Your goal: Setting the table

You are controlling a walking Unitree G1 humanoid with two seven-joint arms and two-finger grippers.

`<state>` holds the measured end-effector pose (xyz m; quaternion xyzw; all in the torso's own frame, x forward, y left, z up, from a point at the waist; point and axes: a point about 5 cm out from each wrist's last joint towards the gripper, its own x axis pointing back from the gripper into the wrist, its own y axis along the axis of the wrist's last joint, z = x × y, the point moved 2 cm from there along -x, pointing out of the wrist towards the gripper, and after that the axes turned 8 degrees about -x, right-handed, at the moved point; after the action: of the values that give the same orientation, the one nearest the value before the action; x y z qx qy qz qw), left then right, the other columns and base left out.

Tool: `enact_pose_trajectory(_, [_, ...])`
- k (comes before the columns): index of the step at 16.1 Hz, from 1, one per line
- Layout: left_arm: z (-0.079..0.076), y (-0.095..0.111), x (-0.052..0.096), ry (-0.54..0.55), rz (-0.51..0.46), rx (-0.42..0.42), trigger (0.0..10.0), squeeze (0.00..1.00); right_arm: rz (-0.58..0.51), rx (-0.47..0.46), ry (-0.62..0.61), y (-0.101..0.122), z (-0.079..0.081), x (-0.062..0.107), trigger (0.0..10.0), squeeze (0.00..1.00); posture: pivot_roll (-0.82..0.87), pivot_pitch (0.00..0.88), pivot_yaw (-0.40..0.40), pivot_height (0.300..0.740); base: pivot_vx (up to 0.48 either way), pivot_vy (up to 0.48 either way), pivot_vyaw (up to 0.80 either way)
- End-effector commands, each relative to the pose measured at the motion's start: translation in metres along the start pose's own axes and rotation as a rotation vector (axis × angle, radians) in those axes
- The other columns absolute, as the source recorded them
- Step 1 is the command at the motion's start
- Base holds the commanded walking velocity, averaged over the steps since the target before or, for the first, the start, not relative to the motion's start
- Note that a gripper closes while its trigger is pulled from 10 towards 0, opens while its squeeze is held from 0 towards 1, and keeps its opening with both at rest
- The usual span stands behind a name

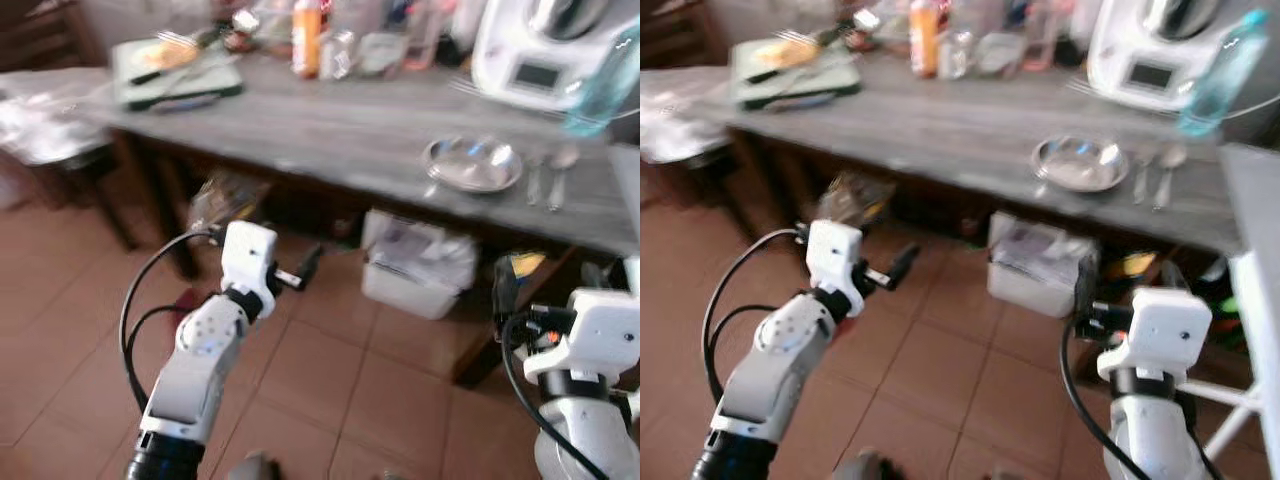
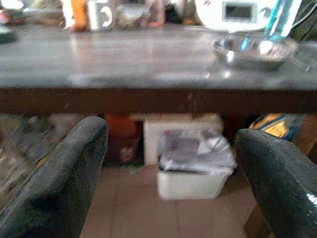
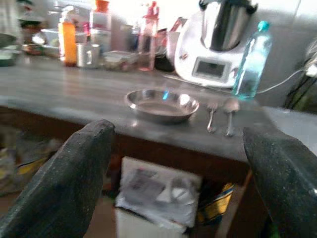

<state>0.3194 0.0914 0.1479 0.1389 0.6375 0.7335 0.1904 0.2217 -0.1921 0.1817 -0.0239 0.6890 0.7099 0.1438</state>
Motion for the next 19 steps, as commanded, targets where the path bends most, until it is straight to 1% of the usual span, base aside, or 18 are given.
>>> enact_pose_trajectory(1, [-0.0072, 0.0013, -0.0024, -0.03, 0.001, -0.007, 10.0, 0.0, 0.006, 0.01, -0.009, 0.0, -0.0037, 0.0022, 10.0, 0.0, -0.01, 0.123, -0.008, 0.714, -0.266, 0.0, 0.0])
enact_pose_trajectory(6, [-0.0096, 0.0006, -0.0039, -0.05, 0.006, -0.007, 10.0, 0.0, 0.01, 0.008, -0.016, -0.0011, -0.0039, 0.0028, 10.0, 0.0, -0.01, 0.127, -0.004, 0.714, -0.257, 0.0, 0.0])
enact_pose_trajectory(15, [-0.0104, -0.0012, -0.0024, -0.06, 0.007, -0.005, 10.0, 0.0, 0.012, 0.004, -0.016, -0.0021, -0.0033, 0.0035, 10.0, 0.0, -0.01, 0.128, -0.004, 0.714, -0.256, 0.0, 0.0])
enact_pose_trajectory(19, [-0.0095, -0.0002, -0.0028, -0.056, -0.019, -0.05, 10.0, 0.0, 0.024, 0.005, -0.019, -0.0044, -0.002, 0.0035, 10.0, 0.0, -0.01, 0.131, 0.0, 0.714, 0.0, 0.0, -0.69])
